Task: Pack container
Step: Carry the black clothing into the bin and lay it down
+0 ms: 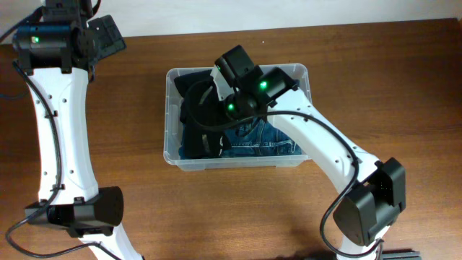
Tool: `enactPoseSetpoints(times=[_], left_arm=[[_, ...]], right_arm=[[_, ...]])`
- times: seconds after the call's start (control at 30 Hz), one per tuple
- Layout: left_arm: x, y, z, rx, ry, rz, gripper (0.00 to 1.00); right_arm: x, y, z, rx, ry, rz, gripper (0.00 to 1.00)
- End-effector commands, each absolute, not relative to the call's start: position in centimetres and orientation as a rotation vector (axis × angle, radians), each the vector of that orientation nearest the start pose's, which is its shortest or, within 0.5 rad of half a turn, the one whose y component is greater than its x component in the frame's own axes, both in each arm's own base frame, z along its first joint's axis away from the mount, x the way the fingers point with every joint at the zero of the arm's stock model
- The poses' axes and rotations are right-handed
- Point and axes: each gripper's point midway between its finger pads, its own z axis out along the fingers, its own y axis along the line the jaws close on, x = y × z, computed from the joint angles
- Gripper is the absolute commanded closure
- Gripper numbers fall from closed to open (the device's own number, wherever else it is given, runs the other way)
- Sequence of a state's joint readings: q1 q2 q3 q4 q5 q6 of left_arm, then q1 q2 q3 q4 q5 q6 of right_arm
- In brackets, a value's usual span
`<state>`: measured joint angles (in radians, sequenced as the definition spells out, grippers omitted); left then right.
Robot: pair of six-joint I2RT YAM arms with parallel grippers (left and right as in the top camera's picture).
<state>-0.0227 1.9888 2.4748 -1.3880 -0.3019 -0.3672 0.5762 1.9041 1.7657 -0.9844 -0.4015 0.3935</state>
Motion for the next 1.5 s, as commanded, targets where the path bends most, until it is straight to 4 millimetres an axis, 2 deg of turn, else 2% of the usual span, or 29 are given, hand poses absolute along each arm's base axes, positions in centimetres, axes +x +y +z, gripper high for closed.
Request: enactPoseSetpoints(times=[0.0,0.13,0.33,0.4,0.43,0.53,0.63,0.73,0.77,0.83,0.93,1.0,1.03,1.07,1.1,1.3,1.33,1.4,1.47], left_arm=[[46.6,4.3,33.1,-0.563,2.370,0.198,0.01],[46.6,4.3,33.1,-0.563,2.370,0.198,0.01],[46.6,4.3,33.1,-0.563,2.370,0.198,0.01],[46.6,4.3,33.1,-0.563,2.370,0.198,0.01],[46.6,4.3,33.1,-0.563,2.370,0.198,0.01],[46.6,4.3,33.1,-0.563,2.370,0.198,0.01],[46.6,4.3,33.1,-0.563,2.370,0.198,0.01],[46.6,4.3,33.1,-0.563,2.370,0.199,0.01],[46.6,4.3,33.1,-0.563,2.370,0.198,0.01],[46.6,4.3,33.1,-0.563,2.370,0.198,0.01],[46.6,4.3,33.1,-0.563,2.370,0.198,0.01],[46.6,4.3,33.1,-0.563,2.370,0.198,0.01],[46.6,4.3,33.1,-0.563,2.370,0.198,0.01],[46.6,4.3,33.1,-0.563,2.370,0.198,0.01],[46.6,4.3,33.1,-0.563,2.370,0.198,0.01],[46.6,4.3,33.1,-0.563,2.370,0.198,0.01],[46.6,4.3,33.1,-0.563,2.370,0.198,0.01],[46.6,4.3,33.1,-0.563,2.370,0.198,0.01],[46.6,4.3,33.1,-0.563,2.370,0.198,0.01]], right_arm=[[34.7,30.4,16.3,-0.373,2.817,0.785,0.96],[34.3,30.2,15.0,-0.375,2.838,0.775,0.96],[33.6,30.2,14.9,-0.482,2.834,0.785,0.94],[33.6,29.7,14.6,-0.516,2.834,0.739,0.68],[33.9,29.1,14.3,-0.540,2.830,0.675,0.51],[35.6,26.3,13.5,-0.544,2.813,0.455,0.27],[37.4,24.1,14.0,-0.551,2.776,0.359,0.16],[38.9,21.9,15.7,-0.522,2.736,0.195,0.14],[39.4,21.4,17.0,-0.533,2.706,0.148,0.14],[39.3,22.1,19.3,-0.554,2.668,0.165,0.16],[38.9,23.4,20.9,-0.584,2.637,0.207,0.26],[38.0,24.8,20.7,-0.625,2.644,0.274,0.50],[37.7,25.2,20.5,-0.633,2.650,0.294,0.66],[37.6,25.6,20.2,-0.628,2.660,0.306,0.89],[37.7,25.7,19.8,-0.617,2.669,0.307,0.95],[37.9,27.9,16.1,-0.647,2.688,0.353,0.96],[37.7,29.3,14.4,-0.680,2.696,0.400,0.96],[37.4,30.2,12.4,-0.707,2.717,0.406,0.96],[36.6,30.9,8.9,-0.746,2.772,0.385,0.96]])
